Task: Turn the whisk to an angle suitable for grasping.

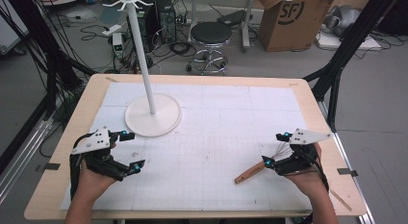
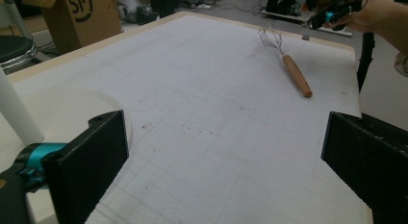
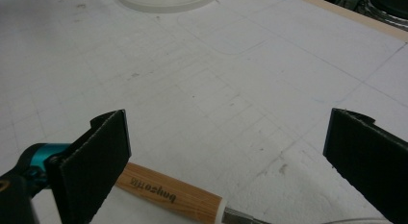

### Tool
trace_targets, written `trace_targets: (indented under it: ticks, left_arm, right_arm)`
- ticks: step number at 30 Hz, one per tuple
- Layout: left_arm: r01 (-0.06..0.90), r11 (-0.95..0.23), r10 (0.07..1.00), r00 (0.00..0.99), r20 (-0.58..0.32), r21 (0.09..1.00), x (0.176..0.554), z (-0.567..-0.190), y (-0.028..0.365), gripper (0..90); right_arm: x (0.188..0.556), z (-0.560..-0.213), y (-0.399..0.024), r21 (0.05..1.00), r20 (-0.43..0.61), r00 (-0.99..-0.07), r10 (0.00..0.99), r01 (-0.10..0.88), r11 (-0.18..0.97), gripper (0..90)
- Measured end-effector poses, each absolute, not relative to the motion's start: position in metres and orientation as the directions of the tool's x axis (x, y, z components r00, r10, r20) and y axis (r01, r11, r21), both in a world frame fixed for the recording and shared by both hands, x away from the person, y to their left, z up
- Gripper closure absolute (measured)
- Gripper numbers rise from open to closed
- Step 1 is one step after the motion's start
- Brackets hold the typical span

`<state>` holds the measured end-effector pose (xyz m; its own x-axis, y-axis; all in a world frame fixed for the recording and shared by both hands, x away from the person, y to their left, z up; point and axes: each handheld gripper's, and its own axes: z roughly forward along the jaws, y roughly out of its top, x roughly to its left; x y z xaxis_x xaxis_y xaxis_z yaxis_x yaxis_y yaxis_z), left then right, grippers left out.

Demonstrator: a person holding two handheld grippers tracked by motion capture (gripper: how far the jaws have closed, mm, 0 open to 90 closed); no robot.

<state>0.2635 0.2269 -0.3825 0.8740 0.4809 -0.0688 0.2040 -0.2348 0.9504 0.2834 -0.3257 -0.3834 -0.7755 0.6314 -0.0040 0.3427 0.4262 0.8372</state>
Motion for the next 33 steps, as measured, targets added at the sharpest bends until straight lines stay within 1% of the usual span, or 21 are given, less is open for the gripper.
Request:
trace_targets:
  ticks: [1,2,8,10,11,12,14,19,22,23,24,25,31,33]
  left_arm:
    - [0.205,-0.234,0.482,0.874,-0.069,0.950,0.264,-0.383,0.227,3.0]
    - [0.207,-0.233,0.483,0.873,-0.071,0.950,0.264,-0.382,0.228,3.0]
    - [0.194,-0.213,0.491,0.869,-0.067,0.958,0.263,-0.377,0.233,3.0]
    - [0.193,-0.216,0.490,0.869,-0.065,0.957,0.262,-0.377,0.234,3.0]
    - [0.197,-0.214,0.491,0.869,-0.069,0.957,0.262,-0.378,0.234,3.0]
    - [0.195,-0.213,0.489,0.869,-0.068,0.958,0.262,-0.378,0.234,3.0]
    - [0.197,-0.208,0.489,0.869,-0.073,0.958,0.262,-0.378,0.234,3.0]
    - [0.189,-0.212,0.477,0.876,-0.068,0.959,0.262,-0.377,0.231,3.0]
    - [0.188,-0.210,0.477,0.876,-0.067,0.959,0.262,-0.376,0.230,3.0]
    - [0.188,-0.211,0.476,0.877,-0.067,0.959,0.262,-0.377,0.230,3.0]
    - [0.189,-0.212,0.476,0.877,-0.068,0.959,0.262,-0.377,0.230,3.0]
    - [0.188,-0.213,0.477,0.876,-0.066,0.959,0.262,-0.377,0.229,3.0]
    - [0.187,-0.214,0.474,0.878,-0.065,0.959,0.262,-0.377,0.229,3.0]
    - [0.187,-0.214,0.472,0.879,-0.066,0.959,0.261,-0.377,0.228,3.0]
  right_arm:
    - [0.283,-0.383,-0.326,0.837,-0.004,-0.775,0.631,0.343,0.426,1.5]
    - [0.283,-0.383,-0.325,0.833,-0.028,-0.776,0.630,0.330,0.444,1.5]
    - [0.288,-0.385,-0.319,0.813,-0.027,-0.781,0.624,0.346,0.468,1.5]
    - [0.293,-0.384,-0.313,0.774,-0.048,-0.797,0.602,0.351,0.526,1.5]
    - [0.293,-0.384,-0.313,0.774,-0.048,-0.797,0.602,0.351,0.526,1.5]
    - [0.297,-0.382,-0.310,0.745,-0.060,-0.813,0.579,0.349,0.568,1.5]
    - [0.299,-0.379,-0.307,0.708,-0.074,-0.819,0.568,0.358,0.608,1.5]
    - [0.307,-0.374,-0.300,0.654,-0.085,-0.842,0.533,0.357,0.667,1.5]
    - [0.310,-0.376,-0.297,0.638,-0.078,-0.852,0.518,0.357,0.682,1.5]
    - [0.314,-0.382,-0.295,0.607,-0.064,-0.859,0.508,0.370,0.703,1.5]
    - [0.314,-0.382,-0.295,0.607,-0.064,-0.859,0.508,0.370,0.703,1.5]
    - [0.316,-0.387,-0.294,0.578,-0.072,-0.862,0.501,0.373,0.726,1.5]
    - [0.314,-0.391,-0.292,0.539,-0.043,-0.886,0.461,0.369,0.758,1.6]
    - [0.314,-0.393,-0.290,0.514,-0.026,-0.895,0.444,0.369,0.774,3.2]
